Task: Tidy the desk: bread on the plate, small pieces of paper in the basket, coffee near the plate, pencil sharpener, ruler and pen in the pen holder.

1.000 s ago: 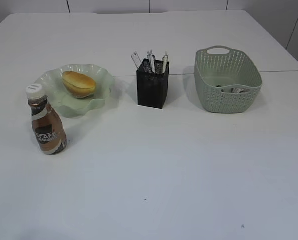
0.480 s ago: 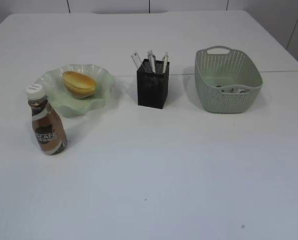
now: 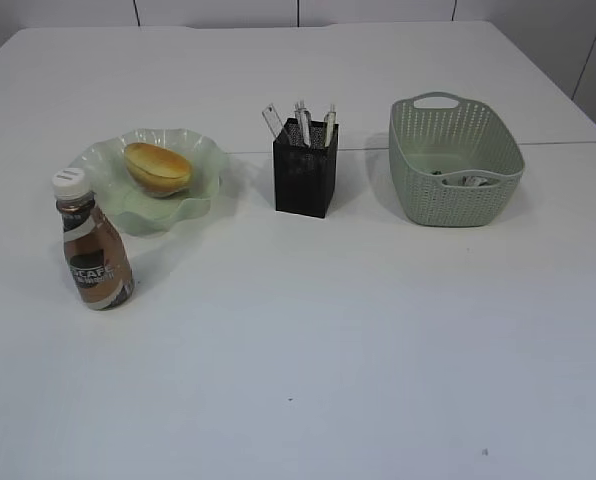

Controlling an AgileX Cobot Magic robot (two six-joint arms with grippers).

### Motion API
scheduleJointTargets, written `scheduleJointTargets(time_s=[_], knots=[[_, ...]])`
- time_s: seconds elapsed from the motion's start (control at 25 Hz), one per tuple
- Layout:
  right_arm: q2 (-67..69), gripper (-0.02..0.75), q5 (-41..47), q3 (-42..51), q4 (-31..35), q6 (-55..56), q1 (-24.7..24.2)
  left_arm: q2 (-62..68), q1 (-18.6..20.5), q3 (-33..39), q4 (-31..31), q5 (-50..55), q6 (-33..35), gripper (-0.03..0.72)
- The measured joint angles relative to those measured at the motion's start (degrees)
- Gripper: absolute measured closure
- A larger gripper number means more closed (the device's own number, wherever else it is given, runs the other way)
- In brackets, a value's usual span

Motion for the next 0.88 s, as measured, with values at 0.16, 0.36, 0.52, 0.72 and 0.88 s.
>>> scheduleJointTargets(time_s=[0.16,0.36,0.52,0.72,0.88], knots=[[0.00,0.458,0.00,0.00,0.00,0.00,0.00,0.00,-0.10,0.00,0.00,0.00,0.00,0.470],[0.00,0.458,0.00,0.00,0.00,0.00,0.00,0.00,-0.23,0.00,0.00,0.00,0.00,0.469],[0.00,0.458,-0.04,0.00,0.00,0.00,0.00,0.00,-0.23,0.00,0.00,0.00,0.00,0.469],[0.00,0.458,-0.04,0.00,0.00,0.00,0.00,0.00,-0.23,0.00,0.00,0.00,0.00,0.470],[0.00,0.458,-0.04,0.00,0.00,0.00,0.00,0.00,-0.23,0.00,0.00,0.00,0.00,0.470]])
